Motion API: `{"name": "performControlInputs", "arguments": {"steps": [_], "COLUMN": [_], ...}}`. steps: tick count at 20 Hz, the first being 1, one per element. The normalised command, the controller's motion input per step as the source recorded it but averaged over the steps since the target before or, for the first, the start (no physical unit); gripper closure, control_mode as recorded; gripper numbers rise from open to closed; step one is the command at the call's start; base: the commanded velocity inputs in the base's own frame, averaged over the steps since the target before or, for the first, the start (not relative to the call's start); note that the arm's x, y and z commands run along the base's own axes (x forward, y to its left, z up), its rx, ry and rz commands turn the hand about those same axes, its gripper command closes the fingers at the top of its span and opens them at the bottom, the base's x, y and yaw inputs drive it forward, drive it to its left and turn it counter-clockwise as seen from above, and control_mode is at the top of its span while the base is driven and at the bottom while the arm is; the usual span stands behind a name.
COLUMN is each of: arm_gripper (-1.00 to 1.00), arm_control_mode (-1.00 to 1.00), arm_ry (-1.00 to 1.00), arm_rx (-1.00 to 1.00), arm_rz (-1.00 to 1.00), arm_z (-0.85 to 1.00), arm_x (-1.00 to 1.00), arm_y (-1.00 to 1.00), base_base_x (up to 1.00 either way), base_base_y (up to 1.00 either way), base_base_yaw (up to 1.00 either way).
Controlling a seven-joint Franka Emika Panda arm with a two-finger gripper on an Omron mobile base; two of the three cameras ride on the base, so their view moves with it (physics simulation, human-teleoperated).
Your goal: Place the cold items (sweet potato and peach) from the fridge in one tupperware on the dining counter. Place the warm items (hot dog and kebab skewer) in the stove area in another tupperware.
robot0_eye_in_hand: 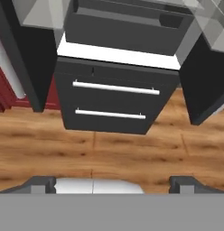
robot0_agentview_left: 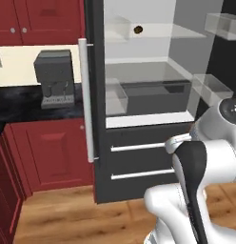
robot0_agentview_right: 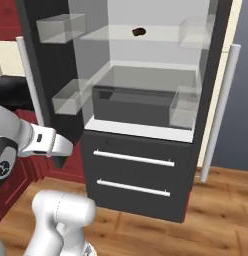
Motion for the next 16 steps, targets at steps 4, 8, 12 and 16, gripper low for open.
{"name": "performControlInputs", "arguments": {"steps": [4,8,12,16], "arm_gripper": [-1.0,-1.0,-1.0,-1.0], "arm_control_mode": [1.0,1.0,1.0,1.0], "arm_ry": [0.0,0.0,0.0,0.0], "arm_rx": [0.0,0.0,0.0,0.0], "arm_rz": [0.0,0.0,0.0,0.0], "arm_z": [0.0,0.0,0.0,0.0], "arm_x": [0.0,0.0,0.0,0.0], "arm_y": [0.0,0.0,0.0,0.0], "base_base_x": [0.58,0.64,0.68,0.65], "base_base_y": [-0.44,-0.4,-0.56,-0.42], "base_base_yaw": [0.07,0.0,0.0,0.0]}}
